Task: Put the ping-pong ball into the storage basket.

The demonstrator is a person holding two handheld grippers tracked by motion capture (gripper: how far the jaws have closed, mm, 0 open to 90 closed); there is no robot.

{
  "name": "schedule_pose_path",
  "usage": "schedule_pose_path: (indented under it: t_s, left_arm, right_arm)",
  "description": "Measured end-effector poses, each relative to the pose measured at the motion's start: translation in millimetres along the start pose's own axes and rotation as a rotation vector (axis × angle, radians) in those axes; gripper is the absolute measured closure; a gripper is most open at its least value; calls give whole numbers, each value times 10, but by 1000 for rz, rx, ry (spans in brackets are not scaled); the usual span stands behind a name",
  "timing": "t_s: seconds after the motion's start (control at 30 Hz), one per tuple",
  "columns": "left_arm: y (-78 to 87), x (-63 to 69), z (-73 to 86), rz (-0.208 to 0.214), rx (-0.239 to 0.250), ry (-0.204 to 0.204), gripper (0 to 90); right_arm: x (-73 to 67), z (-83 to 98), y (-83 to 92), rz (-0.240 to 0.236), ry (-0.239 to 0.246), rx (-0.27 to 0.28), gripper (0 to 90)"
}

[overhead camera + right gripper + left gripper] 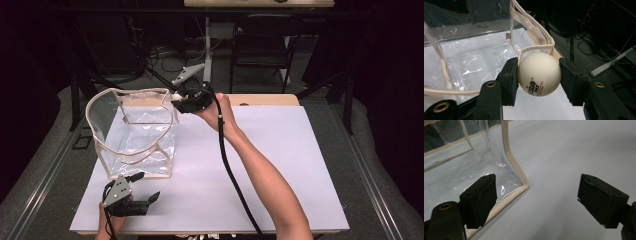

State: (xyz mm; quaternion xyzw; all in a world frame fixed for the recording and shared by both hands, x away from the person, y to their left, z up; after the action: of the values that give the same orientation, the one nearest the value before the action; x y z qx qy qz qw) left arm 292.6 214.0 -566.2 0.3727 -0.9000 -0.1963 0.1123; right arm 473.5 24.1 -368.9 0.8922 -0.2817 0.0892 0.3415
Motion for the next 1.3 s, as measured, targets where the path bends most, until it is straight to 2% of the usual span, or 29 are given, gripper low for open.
schedule_pose_path:
  t_s: [0.8, 1.3]
  left_arm:
    - [3, 1, -4, -2, 5, -1, 161]
    - [4, -1, -3, -3, 4, -1, 161]
  right_arm:
    - [-120, -193, -104, -19, 40, 5, 511]
    - [-201, -262, -166, -34, 48, 8, 511]
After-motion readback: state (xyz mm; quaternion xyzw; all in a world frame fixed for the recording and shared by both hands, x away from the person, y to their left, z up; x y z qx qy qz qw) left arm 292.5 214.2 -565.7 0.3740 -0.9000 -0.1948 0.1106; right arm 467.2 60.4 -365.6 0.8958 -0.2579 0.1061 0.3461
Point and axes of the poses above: each handheld gripper's, and its own axes: y roughly backward along the jaws, z roughly out of its underside, x roughly to its right, the point moved 5 cm from there along -y, roughly forward along the jaws, and after that the axes turned 9 degrees about y, right-handed, at the moved point
